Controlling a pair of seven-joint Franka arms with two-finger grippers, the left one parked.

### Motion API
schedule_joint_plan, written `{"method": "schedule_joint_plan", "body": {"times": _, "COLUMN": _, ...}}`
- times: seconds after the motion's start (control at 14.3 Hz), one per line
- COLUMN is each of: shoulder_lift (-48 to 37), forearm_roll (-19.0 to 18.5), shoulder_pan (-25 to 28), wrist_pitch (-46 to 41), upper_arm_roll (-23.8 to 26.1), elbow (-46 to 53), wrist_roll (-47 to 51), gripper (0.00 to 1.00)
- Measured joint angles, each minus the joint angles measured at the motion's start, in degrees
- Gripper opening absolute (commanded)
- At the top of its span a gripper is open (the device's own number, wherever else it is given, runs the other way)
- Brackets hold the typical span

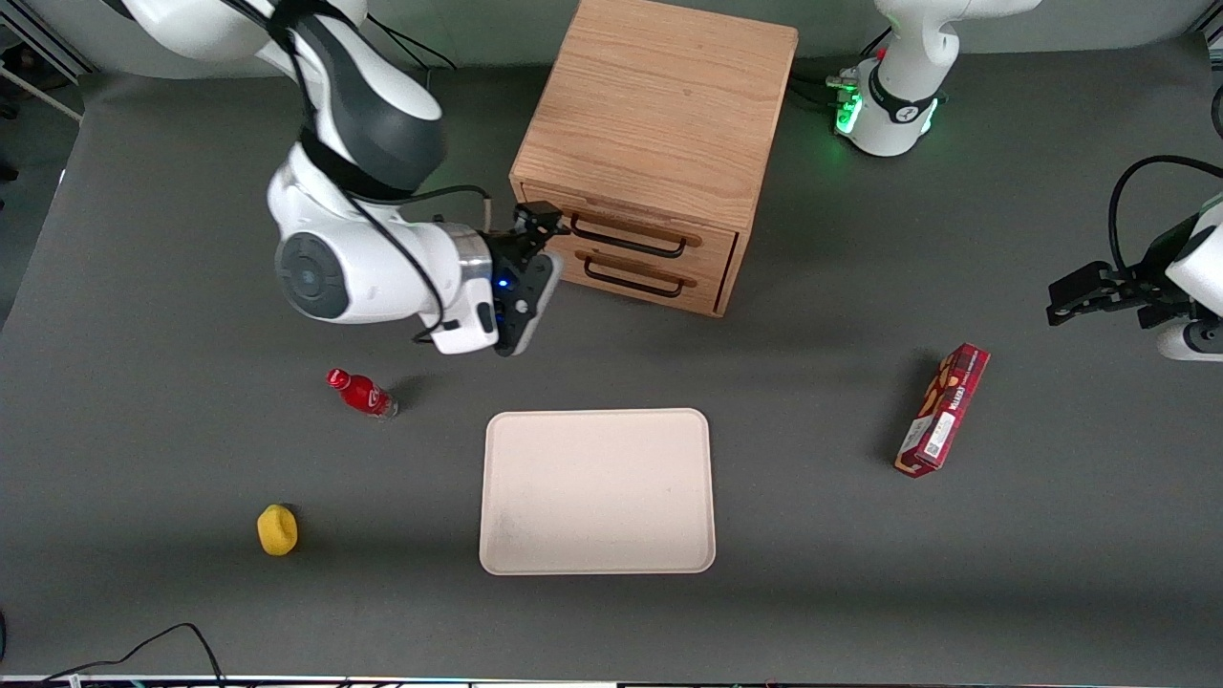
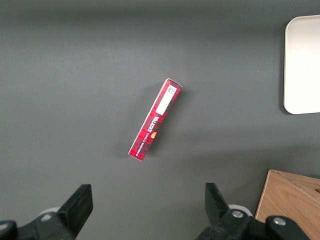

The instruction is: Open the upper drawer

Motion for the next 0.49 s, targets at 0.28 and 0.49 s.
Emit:
{"method": "schedule_joint_plan", "body": {"times": 0.28, "shoulder_lift": 3.1, "forearm_roll": -2.6, "shoulder_pan": 2.2, "wrist_pitch": 5.7, "upper_arm_roll": 2.0, "elbow": 0.1, "wrist_roll": 0.7, "gripper": 1.0}}
{"method": "schedule_joint_plan", "body": {"times": 0.49, "shoulder_lift": 5.6, "forearm_roll": -7.5, "shoulder_pan": 2.7, "wrist_pitch": 8.3, "upper_arm_roll": 5.7, "elbow": 0.1, "wrist_roll": 4.7, "gripper": 1.0}}
